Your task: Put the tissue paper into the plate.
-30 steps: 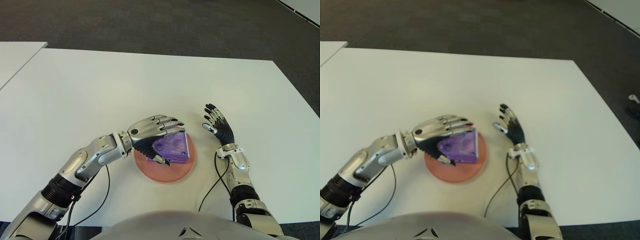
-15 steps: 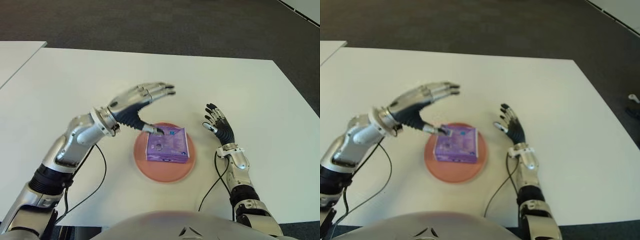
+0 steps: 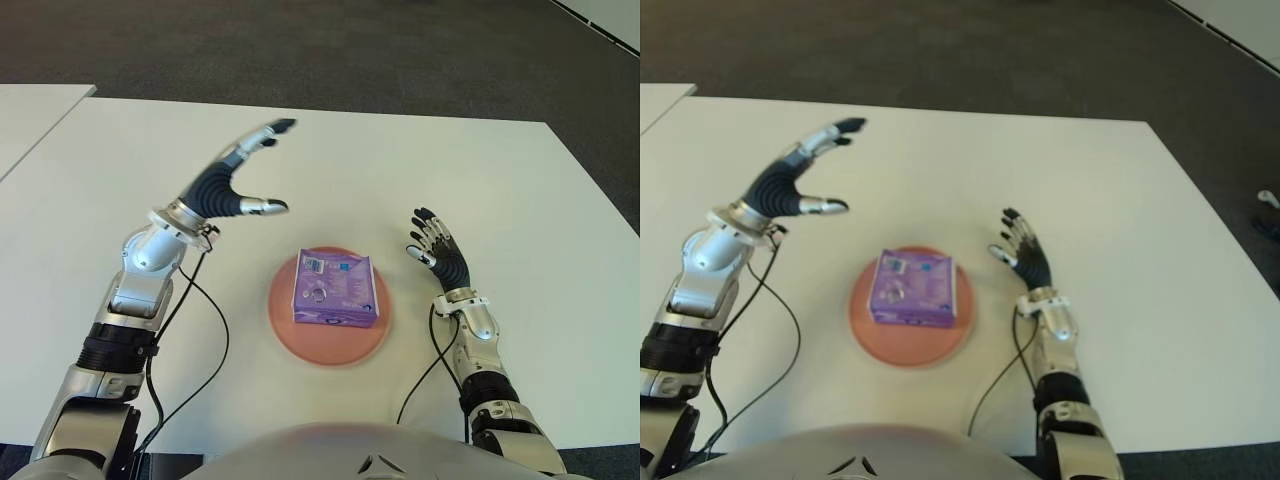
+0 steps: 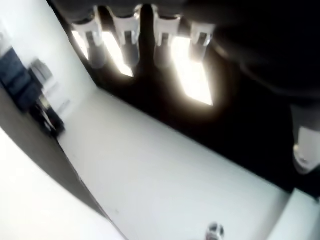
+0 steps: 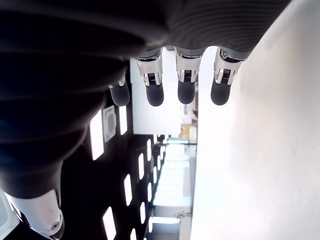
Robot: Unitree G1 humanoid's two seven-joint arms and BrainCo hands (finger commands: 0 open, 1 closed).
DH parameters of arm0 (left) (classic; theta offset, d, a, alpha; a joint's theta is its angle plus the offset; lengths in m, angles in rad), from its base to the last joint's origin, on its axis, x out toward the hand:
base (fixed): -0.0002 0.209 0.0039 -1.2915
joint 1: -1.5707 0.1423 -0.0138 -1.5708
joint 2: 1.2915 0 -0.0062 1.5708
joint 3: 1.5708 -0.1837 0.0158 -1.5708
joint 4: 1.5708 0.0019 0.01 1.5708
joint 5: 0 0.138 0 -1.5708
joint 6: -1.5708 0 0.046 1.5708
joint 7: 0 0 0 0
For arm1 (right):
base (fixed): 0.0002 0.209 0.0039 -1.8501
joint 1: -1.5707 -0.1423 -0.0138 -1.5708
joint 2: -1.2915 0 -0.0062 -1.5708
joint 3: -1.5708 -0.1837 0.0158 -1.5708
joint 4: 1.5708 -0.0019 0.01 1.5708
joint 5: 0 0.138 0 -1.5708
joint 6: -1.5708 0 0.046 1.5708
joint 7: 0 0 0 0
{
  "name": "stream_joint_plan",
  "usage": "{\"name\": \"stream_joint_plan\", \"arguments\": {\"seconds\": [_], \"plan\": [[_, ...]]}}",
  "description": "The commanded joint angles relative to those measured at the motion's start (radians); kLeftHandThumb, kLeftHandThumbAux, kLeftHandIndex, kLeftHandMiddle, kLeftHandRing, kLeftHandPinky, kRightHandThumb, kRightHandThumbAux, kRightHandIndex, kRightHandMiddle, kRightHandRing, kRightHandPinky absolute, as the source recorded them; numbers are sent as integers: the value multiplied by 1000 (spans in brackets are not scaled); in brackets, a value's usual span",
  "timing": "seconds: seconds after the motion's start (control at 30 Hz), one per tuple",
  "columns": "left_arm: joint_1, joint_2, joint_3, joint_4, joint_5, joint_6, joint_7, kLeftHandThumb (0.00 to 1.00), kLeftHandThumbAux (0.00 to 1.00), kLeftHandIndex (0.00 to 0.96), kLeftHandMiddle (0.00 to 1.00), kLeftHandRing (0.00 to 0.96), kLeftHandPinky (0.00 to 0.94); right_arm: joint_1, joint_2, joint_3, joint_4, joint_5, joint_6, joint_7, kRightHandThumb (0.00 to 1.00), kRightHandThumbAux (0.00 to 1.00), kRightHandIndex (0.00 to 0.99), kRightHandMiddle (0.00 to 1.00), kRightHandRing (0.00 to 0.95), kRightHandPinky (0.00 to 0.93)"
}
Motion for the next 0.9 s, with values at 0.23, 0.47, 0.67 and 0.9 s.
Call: {"name": "stream_joint_plan", "arguments": {"seconds": [0.23,0.47,0.67,0.9], "plan": [[23,-132,36,-82,1,232,127,0,500,0,0,0,0,108,56,14,102,-6,86,1,0,700,0,0,0,0],[62,-156,78,-60,-12,286,141,0,516,0,0,0,0,113,55,15,94,-4,85,8,0,702,0,0,0,0],[73,-190,63,4,20,252,163,0,521,0,0,0,0,115,56,16,86,-6,89,9,0,703,0,0,0,0],[129,-223,32,173,78,93,190,0,485,0,0,0,0,120,58,20,74,-9,95,7,0,706,0,0,0,0]]}}
